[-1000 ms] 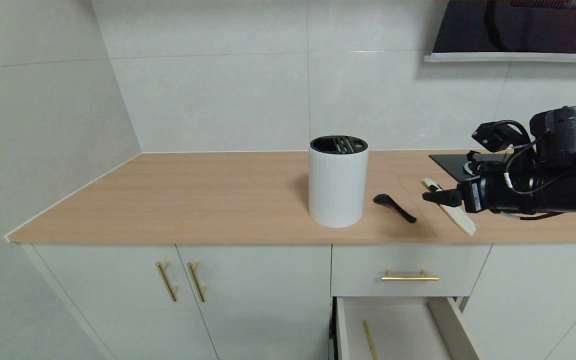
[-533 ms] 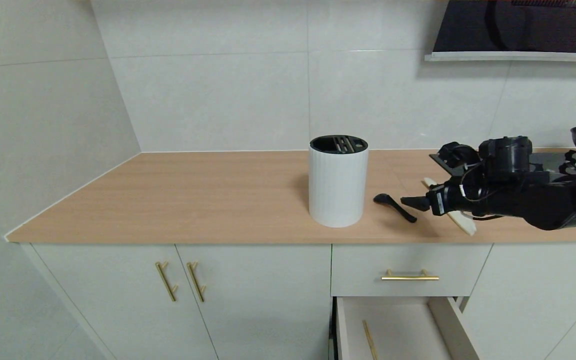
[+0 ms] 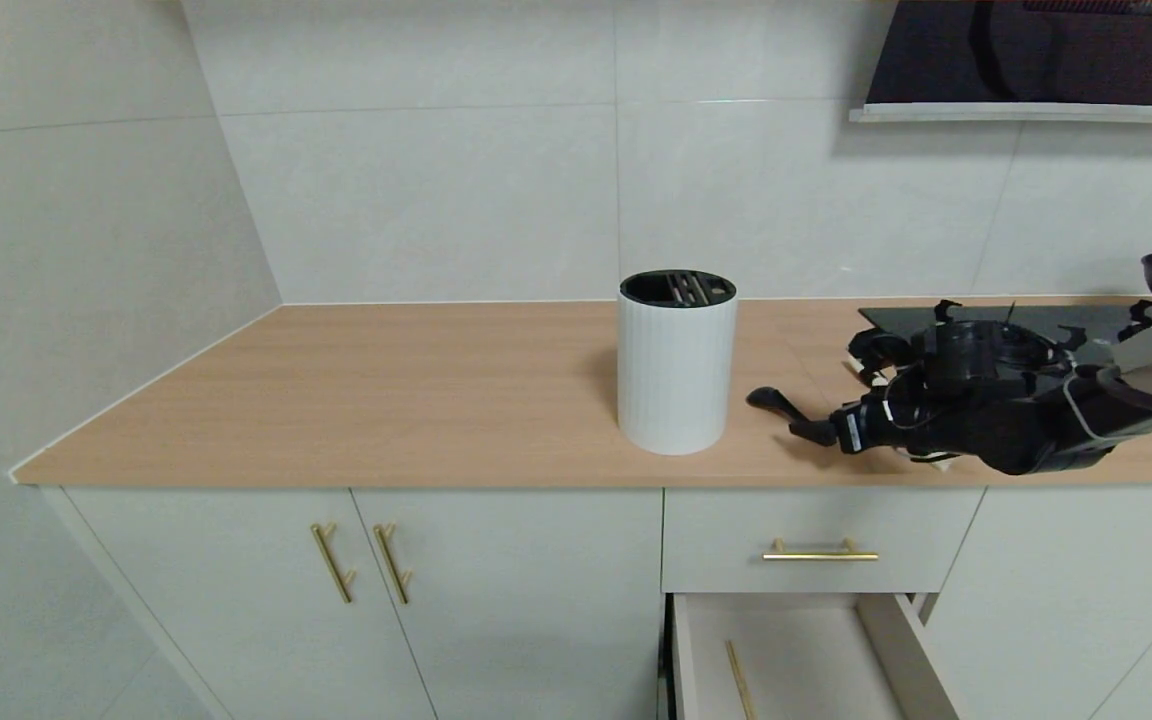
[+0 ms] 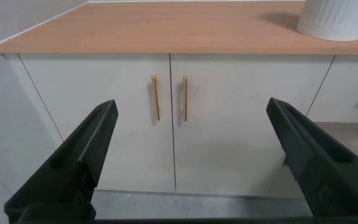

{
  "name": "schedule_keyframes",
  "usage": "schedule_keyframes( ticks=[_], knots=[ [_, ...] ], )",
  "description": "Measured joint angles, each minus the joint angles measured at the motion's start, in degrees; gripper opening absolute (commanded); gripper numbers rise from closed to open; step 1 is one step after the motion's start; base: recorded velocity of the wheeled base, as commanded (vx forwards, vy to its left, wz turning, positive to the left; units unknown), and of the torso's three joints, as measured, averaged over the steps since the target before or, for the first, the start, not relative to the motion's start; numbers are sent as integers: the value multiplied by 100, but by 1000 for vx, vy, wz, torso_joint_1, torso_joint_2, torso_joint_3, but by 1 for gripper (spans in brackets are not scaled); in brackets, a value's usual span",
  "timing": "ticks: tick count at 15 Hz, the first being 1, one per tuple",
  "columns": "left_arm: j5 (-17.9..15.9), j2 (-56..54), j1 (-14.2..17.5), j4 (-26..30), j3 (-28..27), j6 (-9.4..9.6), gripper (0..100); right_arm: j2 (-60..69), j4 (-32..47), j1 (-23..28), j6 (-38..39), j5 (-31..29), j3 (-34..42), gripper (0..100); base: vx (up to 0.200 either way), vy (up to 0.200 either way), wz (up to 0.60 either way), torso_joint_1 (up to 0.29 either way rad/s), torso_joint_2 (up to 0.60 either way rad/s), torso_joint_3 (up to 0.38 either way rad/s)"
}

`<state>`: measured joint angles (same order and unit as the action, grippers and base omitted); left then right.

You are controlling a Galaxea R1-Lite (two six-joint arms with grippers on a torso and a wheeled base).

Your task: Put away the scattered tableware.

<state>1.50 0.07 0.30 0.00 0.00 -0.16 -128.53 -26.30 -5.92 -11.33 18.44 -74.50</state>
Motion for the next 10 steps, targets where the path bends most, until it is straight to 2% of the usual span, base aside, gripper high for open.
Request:
schedule_keyframes(
  ticks=[7, 8, 10],
  knots=[
    [0, 0, 2, 0, 0, 0, 100, -522, -39, -105, 106, -121, -351, 100, 0, 0, 0, 0, 0, 0],
    [0, 0, 2, 0, 0, 0, 100, -566, -48, -104, 110, -121, -384, 0, 0, 0, 0, 0, 0, 0],
    [0, 0, 0, 0, 0, 0, 100, -618, -57, -101, 123, -138, -417, 0, 0, 0, 0, 0, 0, 0]
  ],
)
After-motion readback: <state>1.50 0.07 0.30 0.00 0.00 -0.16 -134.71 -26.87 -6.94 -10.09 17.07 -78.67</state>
